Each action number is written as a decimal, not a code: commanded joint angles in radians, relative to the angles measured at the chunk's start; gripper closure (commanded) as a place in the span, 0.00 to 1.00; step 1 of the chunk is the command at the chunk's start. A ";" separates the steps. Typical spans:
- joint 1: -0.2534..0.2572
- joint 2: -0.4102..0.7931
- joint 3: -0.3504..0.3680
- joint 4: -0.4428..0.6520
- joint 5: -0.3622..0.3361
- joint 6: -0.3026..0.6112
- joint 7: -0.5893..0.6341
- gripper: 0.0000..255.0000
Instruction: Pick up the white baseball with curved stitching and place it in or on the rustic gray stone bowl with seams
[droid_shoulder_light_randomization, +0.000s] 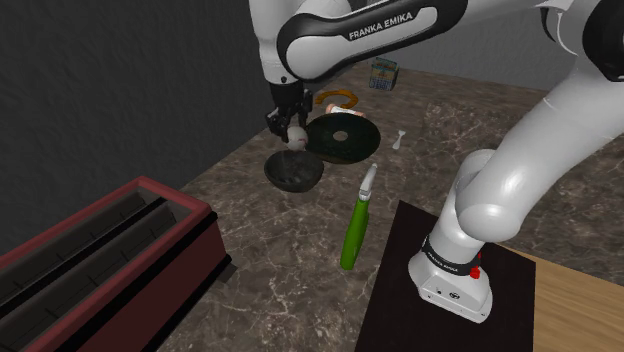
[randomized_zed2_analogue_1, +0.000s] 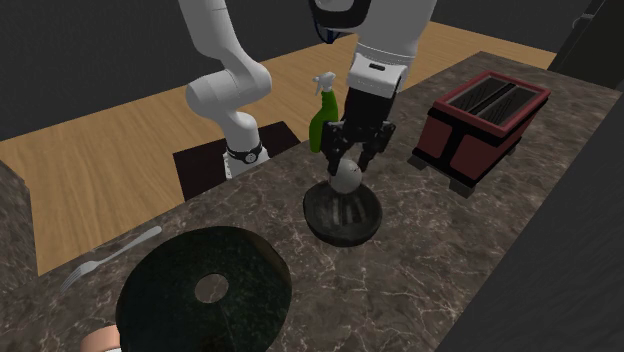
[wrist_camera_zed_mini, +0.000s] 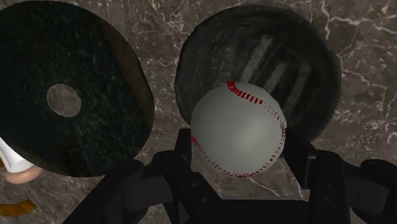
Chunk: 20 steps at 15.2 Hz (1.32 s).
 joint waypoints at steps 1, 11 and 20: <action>0.000 -0.007 -0.001 -0.031 -0.001 0.024 0.004 1.00; -0.003 0.028 0.002 -0.132 -0.019 0.155 0.042 1.00; -0.004 0.036 0.002 -0.146 -0.023 0.176 0.048 1.00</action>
